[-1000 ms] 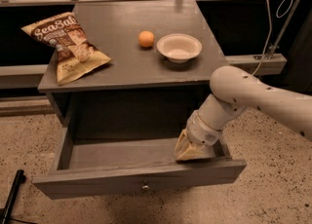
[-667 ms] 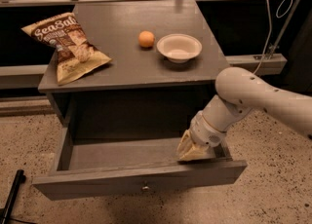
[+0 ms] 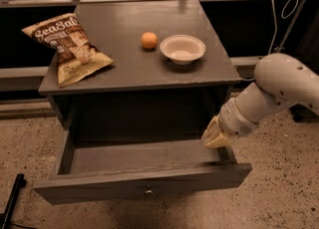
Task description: Open top drawer
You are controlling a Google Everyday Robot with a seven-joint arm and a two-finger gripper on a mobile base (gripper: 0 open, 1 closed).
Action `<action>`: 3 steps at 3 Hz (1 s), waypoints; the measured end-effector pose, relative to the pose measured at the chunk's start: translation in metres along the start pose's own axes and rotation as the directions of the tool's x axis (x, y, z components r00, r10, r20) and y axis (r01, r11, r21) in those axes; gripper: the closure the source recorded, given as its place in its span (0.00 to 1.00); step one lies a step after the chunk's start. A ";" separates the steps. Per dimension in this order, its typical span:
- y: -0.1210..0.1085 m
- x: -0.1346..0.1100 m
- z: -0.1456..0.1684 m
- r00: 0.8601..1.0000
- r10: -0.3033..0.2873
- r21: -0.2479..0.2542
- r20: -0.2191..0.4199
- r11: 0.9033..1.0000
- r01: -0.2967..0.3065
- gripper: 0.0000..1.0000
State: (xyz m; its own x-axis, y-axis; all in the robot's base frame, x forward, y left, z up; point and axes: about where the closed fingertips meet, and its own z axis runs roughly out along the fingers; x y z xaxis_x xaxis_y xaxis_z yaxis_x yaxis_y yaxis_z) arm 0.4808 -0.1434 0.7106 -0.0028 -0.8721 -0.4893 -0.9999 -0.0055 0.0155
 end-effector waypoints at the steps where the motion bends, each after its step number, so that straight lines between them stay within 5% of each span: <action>1: -0.012 0.002 -0.026 1.000 -0.010 0.053 -0.015 0.999 0.011 1.00; 3: -0.023 0.001 -0.046 0.999 -0.020 0.091 -0.026 0.996 0.023 1.00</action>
Offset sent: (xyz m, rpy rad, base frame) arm 0.0391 -0.0372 0.0645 -0.0400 -0.1414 -0.0413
